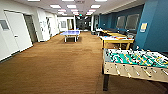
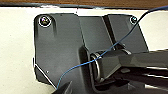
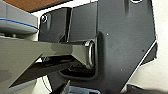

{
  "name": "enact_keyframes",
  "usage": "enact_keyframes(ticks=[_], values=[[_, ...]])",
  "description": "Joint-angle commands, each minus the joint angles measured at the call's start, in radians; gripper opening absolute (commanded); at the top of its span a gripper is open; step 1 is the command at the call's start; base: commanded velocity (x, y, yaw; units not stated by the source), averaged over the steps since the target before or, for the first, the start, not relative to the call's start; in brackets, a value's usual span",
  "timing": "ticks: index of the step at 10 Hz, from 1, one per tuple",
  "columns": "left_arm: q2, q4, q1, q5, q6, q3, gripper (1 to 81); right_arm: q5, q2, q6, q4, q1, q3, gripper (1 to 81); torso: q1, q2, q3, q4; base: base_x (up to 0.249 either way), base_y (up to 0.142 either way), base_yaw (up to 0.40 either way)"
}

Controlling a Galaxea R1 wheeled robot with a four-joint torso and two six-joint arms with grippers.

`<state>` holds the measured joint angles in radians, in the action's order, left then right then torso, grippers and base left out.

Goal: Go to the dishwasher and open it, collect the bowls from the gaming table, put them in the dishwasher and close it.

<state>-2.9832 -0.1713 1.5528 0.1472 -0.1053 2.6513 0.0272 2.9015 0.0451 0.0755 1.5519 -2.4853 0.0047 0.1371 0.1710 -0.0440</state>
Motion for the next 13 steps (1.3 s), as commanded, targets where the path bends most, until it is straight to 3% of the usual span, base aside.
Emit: enact_keyframes(ticks=[1, 13], values=[[0.007, 0.006, -0.038, -0.046, 0.001, -0.002, 81.1, -0.052, -0.005, -0.004, 0.006, -0.038, 0.008, 81.1, 0.000, 0.000, 0.000, 0.000, 0.076, 0.000, 0.000], [0.004, 0.004, -0.035, -0.046, 0.001, -0.002, 81.1, -0.052, -0.002, -0.005, 0.006, -0.037, 0.005, 81.1, -0.002, 0.002, -0.001, 0.000, 0.178, 0.000, 0.000]])
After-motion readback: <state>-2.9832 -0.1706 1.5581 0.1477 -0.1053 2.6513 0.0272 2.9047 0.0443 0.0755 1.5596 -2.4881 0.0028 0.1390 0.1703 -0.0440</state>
